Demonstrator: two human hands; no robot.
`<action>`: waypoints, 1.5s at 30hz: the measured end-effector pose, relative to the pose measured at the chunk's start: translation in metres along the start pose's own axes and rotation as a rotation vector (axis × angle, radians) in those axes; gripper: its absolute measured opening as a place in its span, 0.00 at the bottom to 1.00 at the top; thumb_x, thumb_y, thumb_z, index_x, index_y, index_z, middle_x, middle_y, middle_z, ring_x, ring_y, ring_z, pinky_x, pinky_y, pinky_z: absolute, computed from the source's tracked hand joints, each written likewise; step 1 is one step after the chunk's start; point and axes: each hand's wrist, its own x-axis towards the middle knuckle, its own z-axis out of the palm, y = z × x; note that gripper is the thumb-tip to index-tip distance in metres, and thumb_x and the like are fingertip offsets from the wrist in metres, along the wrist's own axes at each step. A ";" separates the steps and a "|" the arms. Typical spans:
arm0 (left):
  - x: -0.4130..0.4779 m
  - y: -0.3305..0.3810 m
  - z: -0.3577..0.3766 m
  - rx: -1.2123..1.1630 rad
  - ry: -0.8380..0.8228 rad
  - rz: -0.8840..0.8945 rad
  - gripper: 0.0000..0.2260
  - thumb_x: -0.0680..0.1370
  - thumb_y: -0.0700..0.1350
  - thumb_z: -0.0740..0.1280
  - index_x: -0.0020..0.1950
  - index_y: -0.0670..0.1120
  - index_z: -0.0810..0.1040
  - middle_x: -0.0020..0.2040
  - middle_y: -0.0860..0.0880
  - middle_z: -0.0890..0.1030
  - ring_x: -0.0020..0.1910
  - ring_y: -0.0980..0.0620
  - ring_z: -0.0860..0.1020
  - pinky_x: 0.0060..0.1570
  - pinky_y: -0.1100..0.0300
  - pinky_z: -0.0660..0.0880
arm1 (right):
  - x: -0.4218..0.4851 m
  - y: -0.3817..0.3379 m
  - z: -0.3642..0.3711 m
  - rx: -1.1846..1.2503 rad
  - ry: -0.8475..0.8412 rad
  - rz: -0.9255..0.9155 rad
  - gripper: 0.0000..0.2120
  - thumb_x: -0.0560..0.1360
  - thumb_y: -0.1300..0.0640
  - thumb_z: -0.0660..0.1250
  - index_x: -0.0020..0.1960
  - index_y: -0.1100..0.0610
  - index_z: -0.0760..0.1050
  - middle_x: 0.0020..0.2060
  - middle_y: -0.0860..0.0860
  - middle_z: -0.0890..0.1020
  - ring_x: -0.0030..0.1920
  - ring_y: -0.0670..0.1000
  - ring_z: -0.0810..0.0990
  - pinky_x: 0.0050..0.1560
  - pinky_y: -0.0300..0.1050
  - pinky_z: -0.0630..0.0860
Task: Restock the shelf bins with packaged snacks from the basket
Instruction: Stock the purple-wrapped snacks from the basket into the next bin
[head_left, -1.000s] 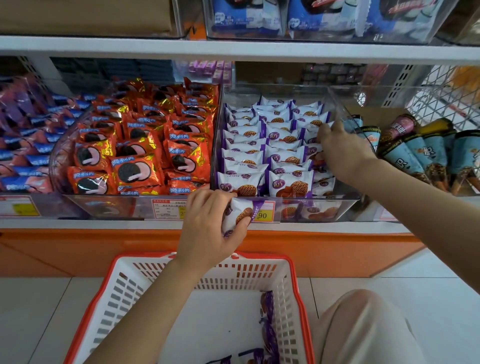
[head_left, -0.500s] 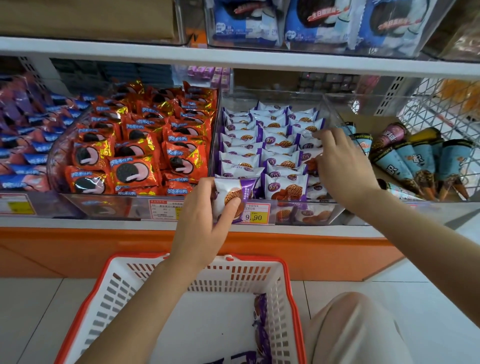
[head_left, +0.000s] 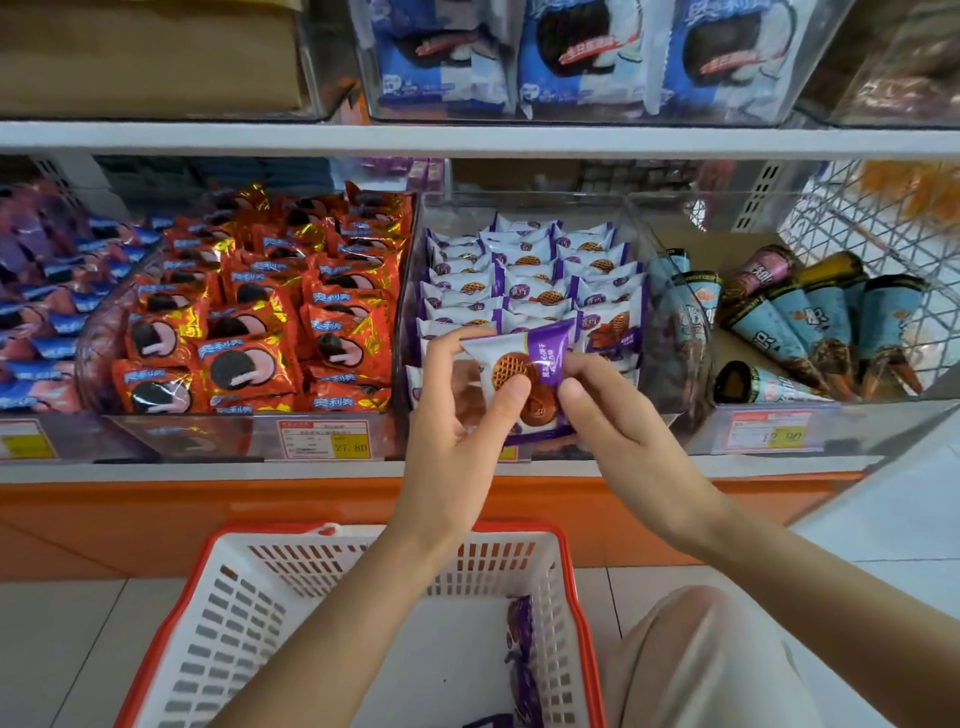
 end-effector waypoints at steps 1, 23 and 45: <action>0.001 0.000 0.002 -0.031 0.003 -0.024 0.22 0.74 0.48 0.66 0.66 0.47 0.67 0.53 0.54 0.82 0.55 0.57 0.79 0.48 0.65 0.76 | -0.001 0.002 -0.001 0.004 -0.008 0.009 0.17 0.75 0.48 0.58 0.61 0.52 0.70 0.50 0.42 0.81 0.52 0.42 0.80 0.48 0.39 0.79; 0.013 0.022 0.013 0.804 -0.305 0.054 0.30 0.71 0.48 0.74 0.68 0.61 0.63 0.52 0.62 0.76 0.55 0.61 0.74 0.52 0.68 0.70 | -0.021 0.009 -0.026 -0.736 0.077 -0.225 0.27 0.69 0.49 0.71 0.66 0.46 0.67 0.58 0.44 0.74 0.52 0.45 0.77 0.47 0.49 0.79; 0.031 -0.067 -0.009 1.315 -0.088 0.465 0.19 0.79 0.50 0.55 0.65 0.44 0.74 0.65 0.44 0.75 0.65 0.46 0.67 0.68 0.50 0.56 | 0.075 0.010 -0.078 -1.194 0.072 0.071 0.17 0.73 0.60 0.71 0.56 0.59 0.67 0.54 0.57 0.75 0.48 0.55 0.72 0.46 0.46 0.68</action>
